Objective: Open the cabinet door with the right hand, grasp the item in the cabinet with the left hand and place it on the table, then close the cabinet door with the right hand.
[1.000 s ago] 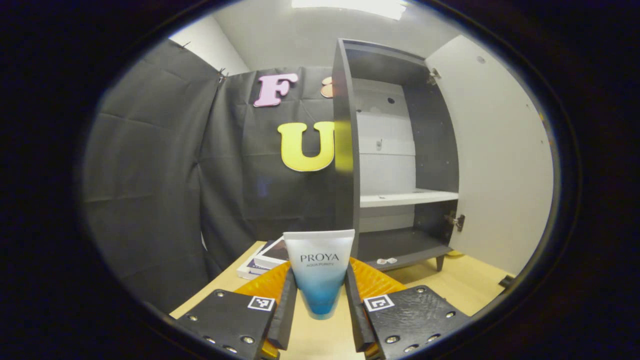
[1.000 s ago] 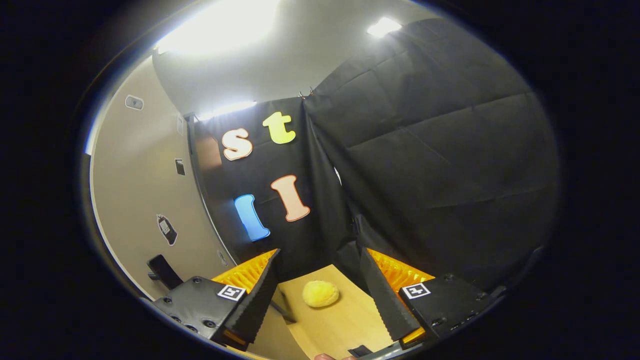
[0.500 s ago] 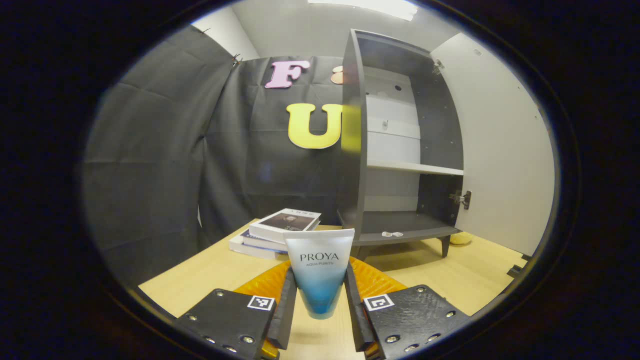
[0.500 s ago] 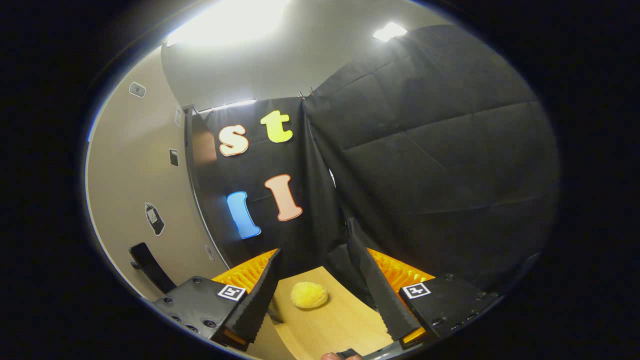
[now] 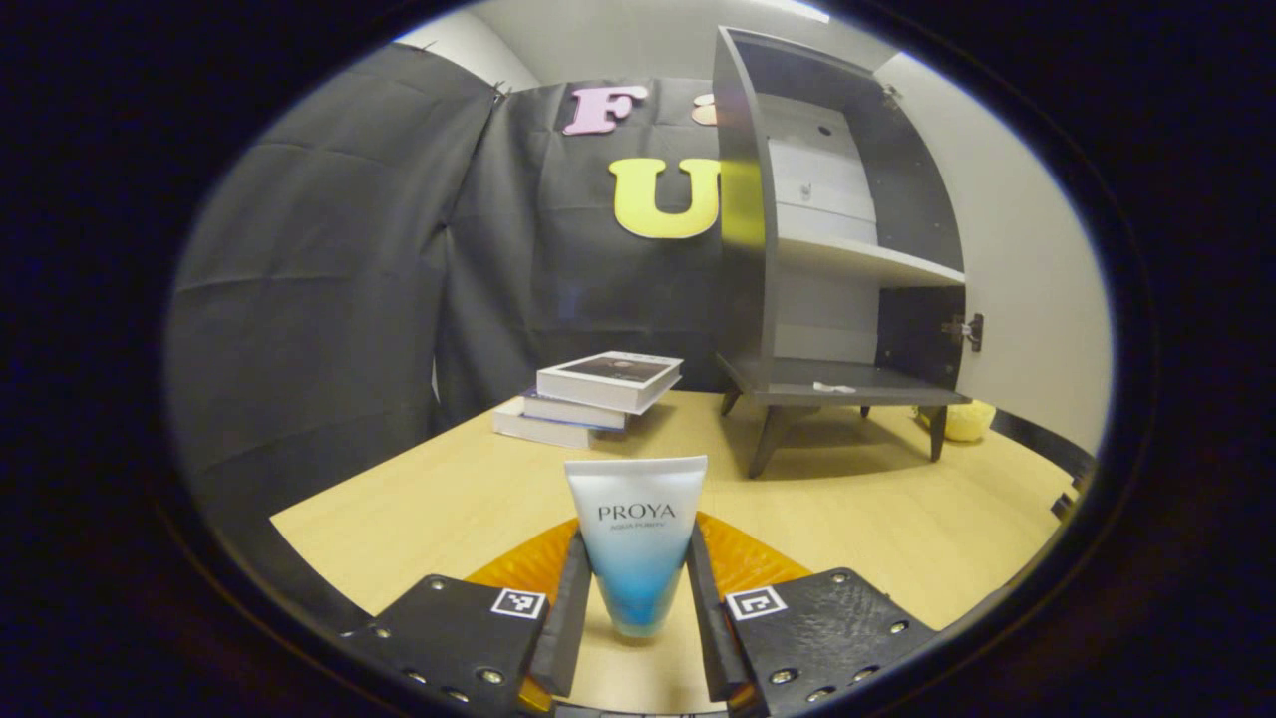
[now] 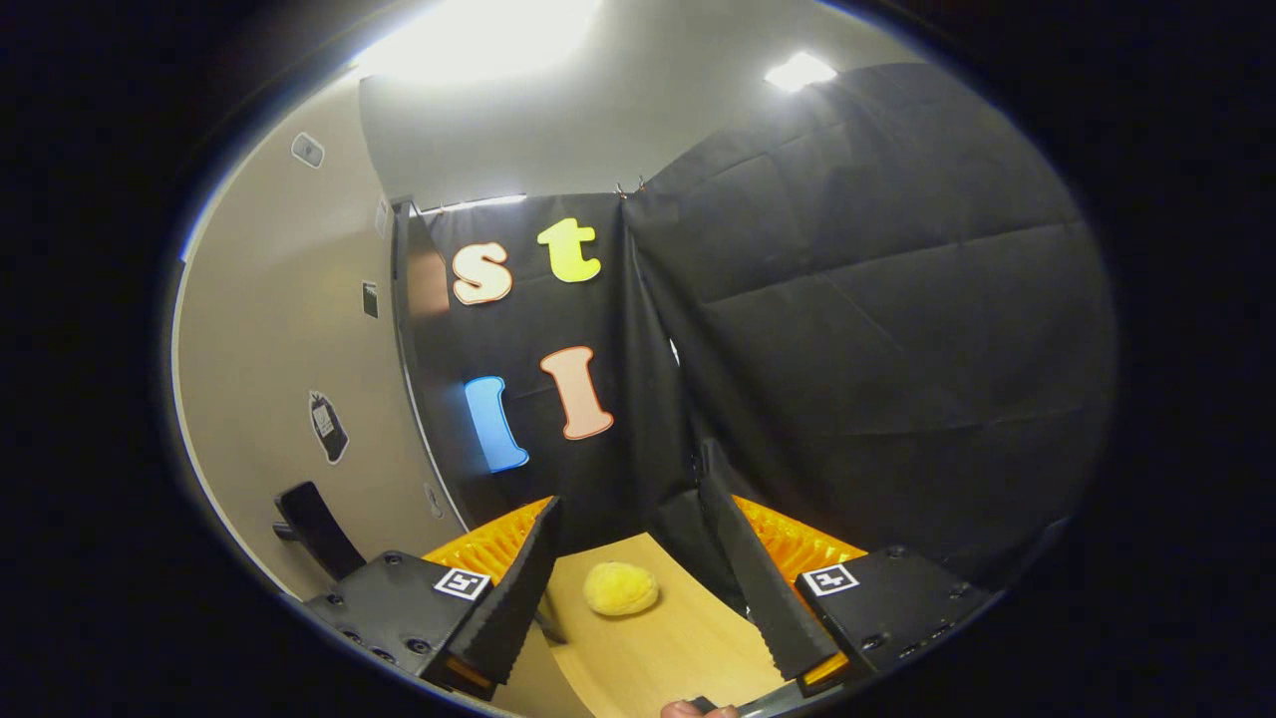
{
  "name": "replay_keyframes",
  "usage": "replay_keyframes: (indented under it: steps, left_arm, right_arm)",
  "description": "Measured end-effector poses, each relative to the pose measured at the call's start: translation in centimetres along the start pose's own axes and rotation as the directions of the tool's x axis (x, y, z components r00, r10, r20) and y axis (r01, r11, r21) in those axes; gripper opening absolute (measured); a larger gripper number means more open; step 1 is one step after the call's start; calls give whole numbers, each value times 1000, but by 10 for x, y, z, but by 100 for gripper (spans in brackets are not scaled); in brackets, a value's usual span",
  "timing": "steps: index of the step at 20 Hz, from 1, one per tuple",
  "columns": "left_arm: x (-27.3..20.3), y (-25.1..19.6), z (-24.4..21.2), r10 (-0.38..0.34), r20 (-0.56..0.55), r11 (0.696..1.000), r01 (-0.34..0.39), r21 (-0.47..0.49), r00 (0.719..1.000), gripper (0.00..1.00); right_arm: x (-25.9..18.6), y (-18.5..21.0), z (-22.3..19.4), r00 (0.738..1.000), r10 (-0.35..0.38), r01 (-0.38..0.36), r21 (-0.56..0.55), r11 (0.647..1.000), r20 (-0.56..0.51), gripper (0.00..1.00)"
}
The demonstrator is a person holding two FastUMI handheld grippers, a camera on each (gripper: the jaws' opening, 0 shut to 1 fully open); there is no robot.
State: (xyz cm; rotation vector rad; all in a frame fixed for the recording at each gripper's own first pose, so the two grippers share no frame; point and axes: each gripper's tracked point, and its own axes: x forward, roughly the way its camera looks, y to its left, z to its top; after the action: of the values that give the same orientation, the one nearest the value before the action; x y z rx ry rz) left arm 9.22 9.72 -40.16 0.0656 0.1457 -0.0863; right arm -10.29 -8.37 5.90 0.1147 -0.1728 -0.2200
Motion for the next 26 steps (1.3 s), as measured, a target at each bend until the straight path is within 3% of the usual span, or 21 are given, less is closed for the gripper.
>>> replay_keyframes:
  steps: [8, 9, 13, 15, 17, 23, 26]
  left_arm:
    - [-10, -3, -24, -40, -39, 998, 42, 57, 998, 54]
    - [-12, -3, -24, -38, -42, 997, 41, 67, 998, 50]
    - [-19, -2, -23, -44, -53, 996, 48, 77, 998, 57]
    - [-24, -4, -12, -68, -41, 993, 71, 91, 997, 81]
    - [-32, 0, 5, -61, -17, 992, 63, 107, 998, 92]
    - [-83, -8, 69, -95, 66, 984, 83, 159, 993, 93]
    - [-115, -20, 99, -118, 76, 987, 108, 123, 990, 93]
  right_arm:
    - [-8, -12, -27, 997, -51, 53, 30, 998, -65, 98]
    - [-8, -13, -28, 996, -56, 58, 31, 998, -69, 98]
    - [-7, -5, -30, 998, -45, 45, -18, 999, -51, 98]
    - [-6, -3, -30, 999, -39, 38, -41, 998, -38, 98]
    - [-7, -5, -30, 999, -37, 37, -49, 998, 2, 98]
    - [-6, -21, -54, 998, -67, 68, -45, 997, 9, 98]
    - [-4, -22, -58, 997, -74, 74, -11, 997, 13, 98]
